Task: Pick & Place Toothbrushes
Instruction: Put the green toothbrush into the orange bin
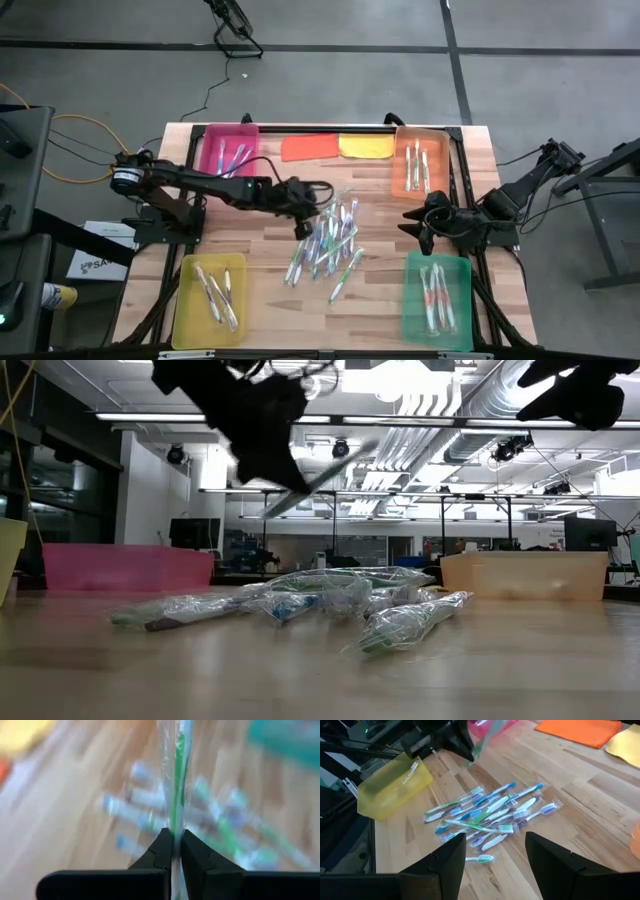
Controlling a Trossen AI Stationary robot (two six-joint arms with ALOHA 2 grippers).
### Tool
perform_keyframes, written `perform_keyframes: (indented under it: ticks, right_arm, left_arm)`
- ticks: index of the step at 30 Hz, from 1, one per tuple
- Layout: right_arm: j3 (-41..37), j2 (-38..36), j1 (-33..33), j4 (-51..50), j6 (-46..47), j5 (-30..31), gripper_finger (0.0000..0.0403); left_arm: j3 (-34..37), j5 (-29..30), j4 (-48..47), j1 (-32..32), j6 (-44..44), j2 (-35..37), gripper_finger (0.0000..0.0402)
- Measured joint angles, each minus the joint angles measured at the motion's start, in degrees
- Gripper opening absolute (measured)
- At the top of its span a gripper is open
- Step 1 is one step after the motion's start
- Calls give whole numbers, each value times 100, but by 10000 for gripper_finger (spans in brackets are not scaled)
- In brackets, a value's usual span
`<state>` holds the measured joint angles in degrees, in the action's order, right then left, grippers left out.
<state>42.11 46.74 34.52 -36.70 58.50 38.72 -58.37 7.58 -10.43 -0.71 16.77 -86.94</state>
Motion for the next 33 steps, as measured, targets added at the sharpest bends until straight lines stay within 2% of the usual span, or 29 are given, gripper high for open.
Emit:
perform_keyframes:
  ticks: [5,12,17,25,33]
  right_arm:
    - [0,8,-168,272,-335,40,199]
    - [2,136,-683,1056,-1211,267,199]
    - [4,271,-1215,1921,-1901,103,199]
    - [4,658,-2277,3289,-2812,-932,199]
    - [2,1220,-3309,4588,-3218,-2059,199]
  left_arm:
    - [-2,-336,1338,172,-471,-22,11]
    - [-2,-761,2122,502,-798,-28,11]
    - [-2,-1180,2672,794,-1103,-28,11]
    - [-11,-1964,3359,1328,-1529,-31,11]
    - [-11,-2555,3440,1652,-1793,-33,11]
